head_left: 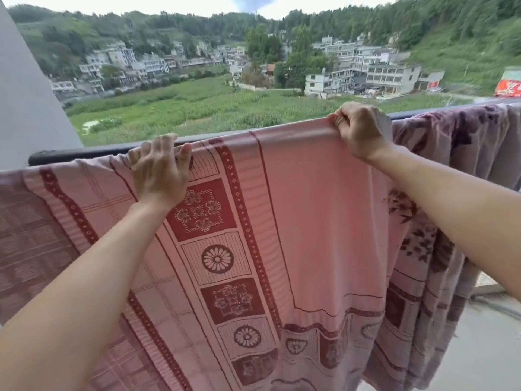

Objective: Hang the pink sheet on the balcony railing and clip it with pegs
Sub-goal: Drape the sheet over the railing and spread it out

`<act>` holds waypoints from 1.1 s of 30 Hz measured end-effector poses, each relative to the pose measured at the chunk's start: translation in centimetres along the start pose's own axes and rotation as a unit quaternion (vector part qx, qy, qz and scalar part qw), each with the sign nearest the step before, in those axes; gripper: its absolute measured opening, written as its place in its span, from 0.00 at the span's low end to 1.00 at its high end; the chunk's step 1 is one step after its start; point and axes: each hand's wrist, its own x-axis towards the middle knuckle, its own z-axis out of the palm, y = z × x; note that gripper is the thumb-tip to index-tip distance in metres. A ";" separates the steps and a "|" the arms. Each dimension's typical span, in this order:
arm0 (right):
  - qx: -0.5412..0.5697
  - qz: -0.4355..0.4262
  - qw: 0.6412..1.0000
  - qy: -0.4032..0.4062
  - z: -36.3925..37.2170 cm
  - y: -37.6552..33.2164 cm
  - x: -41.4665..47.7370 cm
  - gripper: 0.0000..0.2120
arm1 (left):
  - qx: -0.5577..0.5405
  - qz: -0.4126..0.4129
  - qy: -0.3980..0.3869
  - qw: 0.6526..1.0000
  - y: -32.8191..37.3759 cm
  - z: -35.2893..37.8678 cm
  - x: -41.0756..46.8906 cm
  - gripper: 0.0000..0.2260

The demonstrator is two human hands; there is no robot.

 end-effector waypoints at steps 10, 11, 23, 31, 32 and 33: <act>-0.004 0.089 0.995 -0.041 -1.8 1.8 -5.8 0.20 | -0.046 -0.021 -0.023 0.998 -1.2 -4.0 -4.7 0.13; -0.005 0.107 0.993 -0.047 -1.3 1.6 -6.2 0.19 | -0.073 0.006 -0.031 0.997 0.9 -3.6 -5.0 0.13; 0.016 0.182 0.982 0.045 -1.2 4.9 -6.6 0.20 | -0.008 0.161 -0.067 0.985 8.8 3.4 -3.1 0.20; -0.001 0.276 0.960 0.050 -5.1 9.5 -7.6 0.18 | -0.097 0.179 -0.056 0.977 12.1 1.3 -4.4 0.14; -0.013 0.262 0.965 0.021 -5.0 9.7 -8.1 0.18 | -0.115 0.187 -0.058 0.974 13.5 1.1 -4.4 0.13; -0.016 0.242 0.970 0.000 -4.7 9.8 -8.6 0.18 | -0.127 0.198 -0.059 0.970 15.1 1.0 -4.5 0.13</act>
